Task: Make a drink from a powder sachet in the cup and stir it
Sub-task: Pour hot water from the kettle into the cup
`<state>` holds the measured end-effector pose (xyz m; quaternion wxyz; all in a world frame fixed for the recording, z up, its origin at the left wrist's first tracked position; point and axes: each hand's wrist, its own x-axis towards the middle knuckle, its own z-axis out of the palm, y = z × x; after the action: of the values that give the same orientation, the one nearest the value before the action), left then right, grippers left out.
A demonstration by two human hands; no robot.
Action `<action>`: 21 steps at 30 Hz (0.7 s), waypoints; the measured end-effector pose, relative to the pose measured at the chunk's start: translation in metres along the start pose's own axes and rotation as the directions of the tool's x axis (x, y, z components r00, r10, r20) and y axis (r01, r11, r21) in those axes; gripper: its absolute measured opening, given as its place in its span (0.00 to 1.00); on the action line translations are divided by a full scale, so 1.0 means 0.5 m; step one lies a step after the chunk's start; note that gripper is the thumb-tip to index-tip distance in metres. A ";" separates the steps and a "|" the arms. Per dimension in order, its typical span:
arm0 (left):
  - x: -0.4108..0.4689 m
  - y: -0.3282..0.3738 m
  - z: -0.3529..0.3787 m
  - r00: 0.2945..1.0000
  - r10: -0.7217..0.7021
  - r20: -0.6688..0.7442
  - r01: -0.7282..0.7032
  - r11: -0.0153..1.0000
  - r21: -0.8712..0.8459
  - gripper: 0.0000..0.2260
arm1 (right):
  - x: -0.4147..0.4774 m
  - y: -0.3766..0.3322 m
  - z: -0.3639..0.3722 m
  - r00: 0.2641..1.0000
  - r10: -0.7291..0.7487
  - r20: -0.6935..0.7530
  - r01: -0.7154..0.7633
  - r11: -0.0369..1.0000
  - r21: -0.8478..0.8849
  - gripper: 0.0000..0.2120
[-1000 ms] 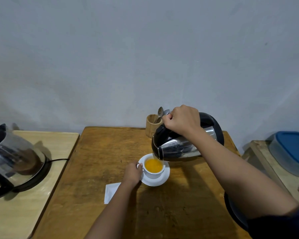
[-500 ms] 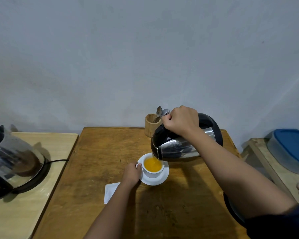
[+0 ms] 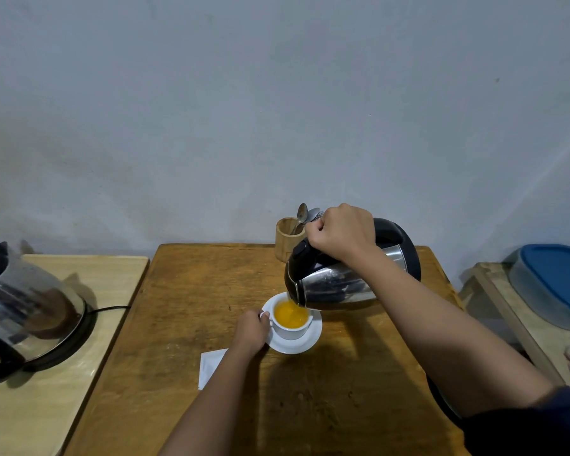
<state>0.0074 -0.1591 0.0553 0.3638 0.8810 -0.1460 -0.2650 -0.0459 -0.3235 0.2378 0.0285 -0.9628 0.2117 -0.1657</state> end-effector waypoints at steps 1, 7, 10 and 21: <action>0.000 -0.001 0.000 1.000 0.003 0.002 -0.003 1.000 -0.005 0.14 | -0.001 -0.001 0.001 1.000 0.001 0.001 -0.001 1.000 -0.001 0.20; -0.005 0.000 0.001 1.000 0.011 -0.004 -0.011 0.999 -0.035 0.14 | -0.004 -0.004 0.001 1.000 -0.011 0.003 0.011 1.000 -0.006 0.20; -0.006 0.001 0.002 1.000 0.012 -0.007 -0.013 0.999 -0.036 0.14 | -0.002 -0.005 -0.001 1.000 -0.020 0.004 0.020 1.000 -0.004 0.20; -0.002 -0.003 0.007 1.000 -0.001 -0.013 0.000 1.000 -0.021 0.15 | 0.001 -0.010 -0.011 0.998 -0.063 0.002 0.064 0.998 -0.030 0.19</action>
<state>0.0046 -0.1598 0.0525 0.3741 0.8788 -0.1405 -0.2608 -0.0452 -0.3194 0.2437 0.0088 -0.9694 0.1835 -0.1627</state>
